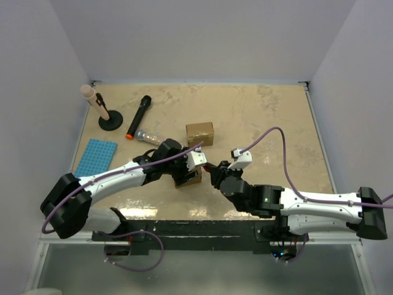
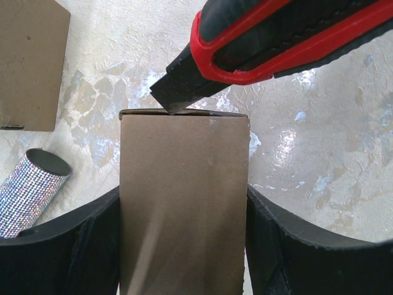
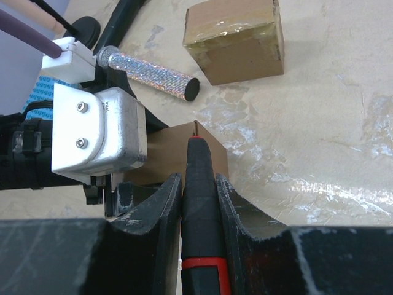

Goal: Unpack the express box
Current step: Cut the express box at the center of the board.

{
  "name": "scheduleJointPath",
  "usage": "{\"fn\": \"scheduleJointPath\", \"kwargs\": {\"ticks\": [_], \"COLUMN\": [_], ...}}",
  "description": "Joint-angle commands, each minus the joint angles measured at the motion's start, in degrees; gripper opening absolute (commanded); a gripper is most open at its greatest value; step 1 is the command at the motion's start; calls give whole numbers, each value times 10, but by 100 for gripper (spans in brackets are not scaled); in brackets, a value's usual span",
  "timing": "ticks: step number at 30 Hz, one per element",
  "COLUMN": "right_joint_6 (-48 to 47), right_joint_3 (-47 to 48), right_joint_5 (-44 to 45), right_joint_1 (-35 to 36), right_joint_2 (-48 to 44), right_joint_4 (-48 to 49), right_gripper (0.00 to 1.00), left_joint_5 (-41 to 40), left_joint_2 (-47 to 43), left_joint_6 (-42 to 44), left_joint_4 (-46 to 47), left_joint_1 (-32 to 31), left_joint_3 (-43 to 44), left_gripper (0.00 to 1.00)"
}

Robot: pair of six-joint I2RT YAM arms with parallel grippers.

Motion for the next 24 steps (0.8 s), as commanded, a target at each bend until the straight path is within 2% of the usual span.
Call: {"fn": "scheduleJointPath", "kwargs": {"ticks": [1, 14, 24], "right_joint_6": [12, 13, -20], "right_joint_3": [-10, -14, 26], "right_joint_5": [25, -22, -69], "right_joint_1": [-1, -1, -1], "right_joint_2": [2, 4, -6], "right_joint_4": [12, 19, -32], "right_gripper": [0, 0, 0], "left_joint_5": [-1, -15, -54], "left_joint_2": [10, 16, 45], "left_joint_6": [-11, -15, -33], "left_joint_4": [16, 16, 22], "left_joint_1": [-3, -3, -4], "left_joint_3": [12, 19, 31], "left_gripper": [70, 68, 55]}}
